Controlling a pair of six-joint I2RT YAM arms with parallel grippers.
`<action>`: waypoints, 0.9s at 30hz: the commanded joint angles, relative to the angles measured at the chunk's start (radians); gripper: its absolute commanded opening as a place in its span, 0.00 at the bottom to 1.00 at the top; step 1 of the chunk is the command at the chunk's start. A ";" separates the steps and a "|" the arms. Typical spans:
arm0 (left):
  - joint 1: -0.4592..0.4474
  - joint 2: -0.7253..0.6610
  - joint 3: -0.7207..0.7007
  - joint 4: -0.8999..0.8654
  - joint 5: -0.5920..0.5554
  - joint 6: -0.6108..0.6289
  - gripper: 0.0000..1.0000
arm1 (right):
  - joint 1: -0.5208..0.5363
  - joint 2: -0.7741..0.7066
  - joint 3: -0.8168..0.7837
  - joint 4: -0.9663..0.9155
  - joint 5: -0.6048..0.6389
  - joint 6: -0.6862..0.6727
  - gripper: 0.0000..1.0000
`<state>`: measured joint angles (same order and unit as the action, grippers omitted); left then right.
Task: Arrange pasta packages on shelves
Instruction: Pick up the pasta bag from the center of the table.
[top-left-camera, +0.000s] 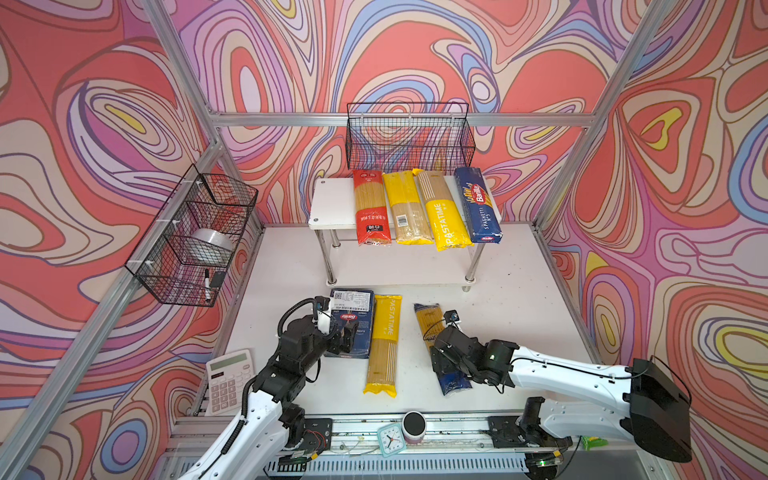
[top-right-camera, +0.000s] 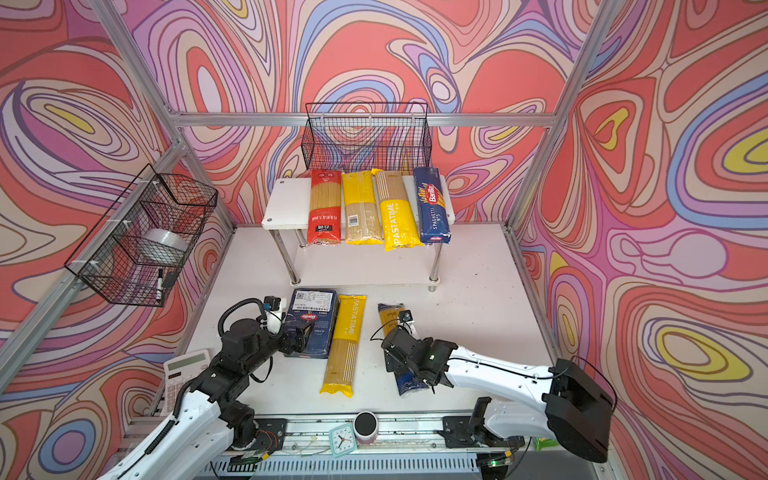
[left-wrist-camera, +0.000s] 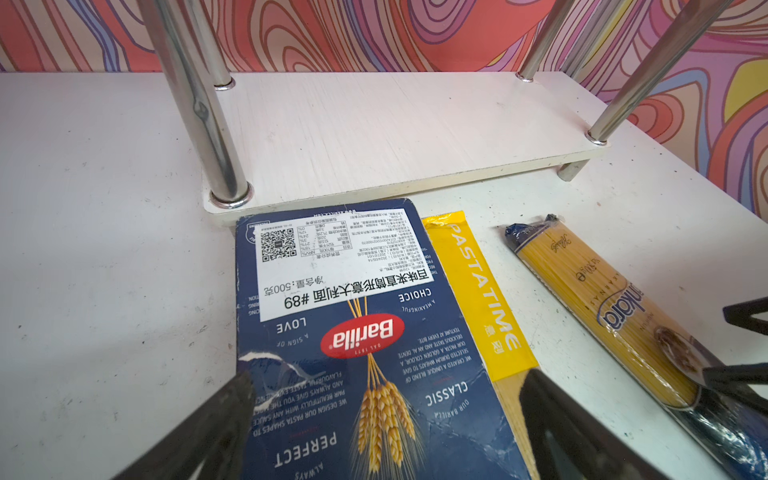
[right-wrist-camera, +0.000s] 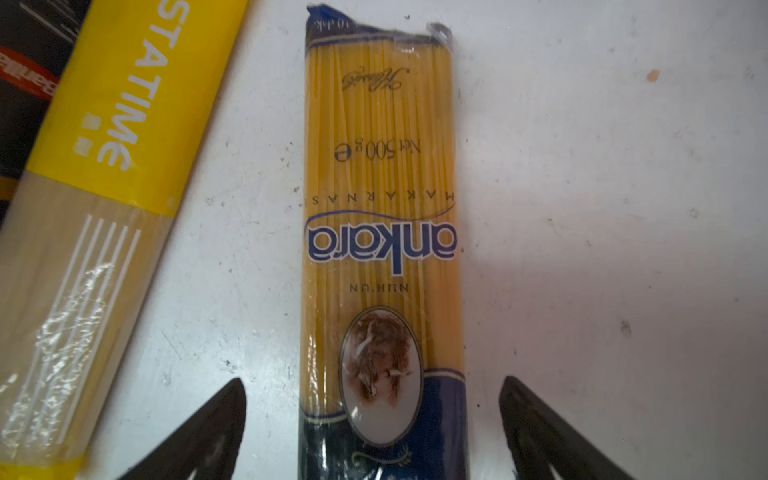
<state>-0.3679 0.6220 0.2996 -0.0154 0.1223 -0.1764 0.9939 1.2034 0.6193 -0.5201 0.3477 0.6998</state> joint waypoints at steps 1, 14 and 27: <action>-0.008 -0.009 0.019 -0.012 -0.010 0.002 1.00 | -0.004 0.029 -0.020 0.011 -0.017 0.006 0.98; -0.006 -0.010 0.018 -0.012 -0.010 0.001 1.00 | -0.042 0.208 -0.021 0.112 -0.085 -0.003 0.98; -0.008 -0.010 0.019 -0.012 -0.011 0.000 1.00 | -0.057 0.353 -0.009 0.180 -0.127 0.052 0.95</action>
<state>-0.3679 0.6220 0.2996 -0.0154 0.1219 -0.1764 0.9413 1.4826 0.6365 -0.3206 0.3374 0.7021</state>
